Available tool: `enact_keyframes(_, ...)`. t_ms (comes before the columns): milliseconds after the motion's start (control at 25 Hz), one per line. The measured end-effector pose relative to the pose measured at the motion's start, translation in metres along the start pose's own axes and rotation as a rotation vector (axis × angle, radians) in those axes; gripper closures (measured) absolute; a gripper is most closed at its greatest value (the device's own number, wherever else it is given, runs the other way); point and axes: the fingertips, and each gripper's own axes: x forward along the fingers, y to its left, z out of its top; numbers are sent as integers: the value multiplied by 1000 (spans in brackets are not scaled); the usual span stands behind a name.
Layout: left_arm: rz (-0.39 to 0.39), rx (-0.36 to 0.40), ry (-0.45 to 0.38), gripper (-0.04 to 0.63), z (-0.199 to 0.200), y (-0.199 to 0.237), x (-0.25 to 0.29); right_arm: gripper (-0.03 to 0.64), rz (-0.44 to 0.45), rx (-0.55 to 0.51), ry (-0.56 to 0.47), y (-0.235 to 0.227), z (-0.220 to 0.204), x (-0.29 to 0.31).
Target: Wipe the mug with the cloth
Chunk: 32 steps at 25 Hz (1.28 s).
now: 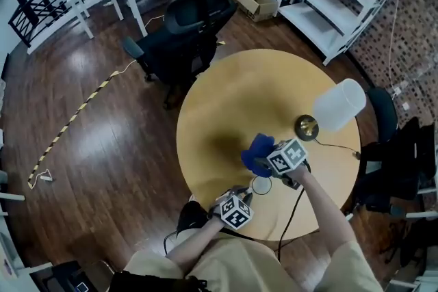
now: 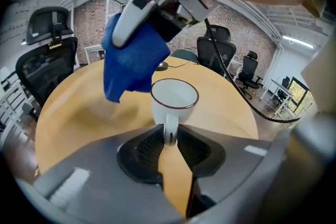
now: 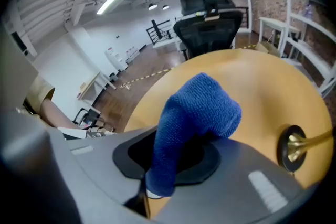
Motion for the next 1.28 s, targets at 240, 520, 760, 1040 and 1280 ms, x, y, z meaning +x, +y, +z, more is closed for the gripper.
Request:
enact_keyframes(240,24,45,-8,525,4,18,-1,541,147,18,499,26,-30,78)
enact_keyframes(520,12,66,2,525,3,25,-4,543,126,-97,750,35,-62,98)
enact_keyframes(760,27,76,13,526,4,29,-1,544,106,-127,747,27,-64,99)
enact_keyframes(1040,59,109,31,528,5,30,-1,544,97,19,631,3,-67,84)
enact_keyframes(1280,68,140,46,529,3,25,1,544,101,241,457,-17,-79,68)
